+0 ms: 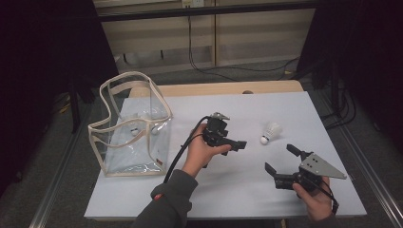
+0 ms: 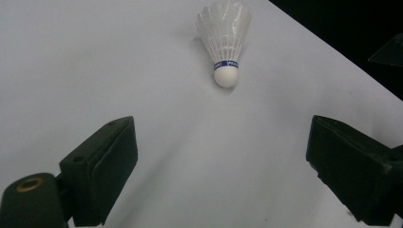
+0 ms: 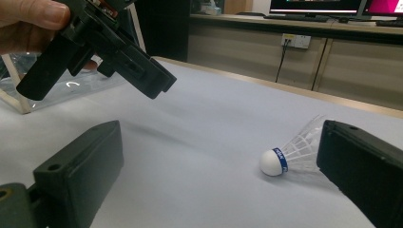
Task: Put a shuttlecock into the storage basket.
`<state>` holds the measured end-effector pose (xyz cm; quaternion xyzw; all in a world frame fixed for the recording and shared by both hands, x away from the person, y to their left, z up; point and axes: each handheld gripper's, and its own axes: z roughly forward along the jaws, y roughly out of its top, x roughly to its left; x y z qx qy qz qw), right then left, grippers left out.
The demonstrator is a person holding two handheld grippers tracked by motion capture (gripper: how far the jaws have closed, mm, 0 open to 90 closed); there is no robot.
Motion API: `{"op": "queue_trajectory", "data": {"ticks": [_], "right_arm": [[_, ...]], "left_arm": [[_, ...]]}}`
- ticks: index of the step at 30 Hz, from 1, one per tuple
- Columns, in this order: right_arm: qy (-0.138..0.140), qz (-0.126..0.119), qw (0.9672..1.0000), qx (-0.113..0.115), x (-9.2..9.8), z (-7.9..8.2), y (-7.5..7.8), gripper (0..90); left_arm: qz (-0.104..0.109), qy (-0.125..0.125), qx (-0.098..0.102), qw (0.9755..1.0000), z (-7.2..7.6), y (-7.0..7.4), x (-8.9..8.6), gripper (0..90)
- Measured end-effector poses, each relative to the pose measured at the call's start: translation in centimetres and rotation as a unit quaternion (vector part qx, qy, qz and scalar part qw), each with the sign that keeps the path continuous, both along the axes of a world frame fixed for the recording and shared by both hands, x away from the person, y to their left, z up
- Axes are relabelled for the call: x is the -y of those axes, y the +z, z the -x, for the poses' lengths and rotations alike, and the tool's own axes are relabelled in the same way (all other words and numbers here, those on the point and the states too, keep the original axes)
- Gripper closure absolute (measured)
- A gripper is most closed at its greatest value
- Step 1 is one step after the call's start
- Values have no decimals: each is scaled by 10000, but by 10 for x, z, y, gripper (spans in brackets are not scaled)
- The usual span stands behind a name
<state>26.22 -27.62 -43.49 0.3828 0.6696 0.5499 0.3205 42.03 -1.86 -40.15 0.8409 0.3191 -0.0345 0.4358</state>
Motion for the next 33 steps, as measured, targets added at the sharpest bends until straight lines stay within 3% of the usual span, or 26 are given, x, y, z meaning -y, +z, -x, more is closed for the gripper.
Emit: {"op": "queue_trajectory", "data": {"ticks": [33], "right_arm": [[-9, 20, 10000, 30, 1, 0, 1, 17]], "left_arm": [[-95, -25, 91, 9999, -4, -19, 33, 154]]}}
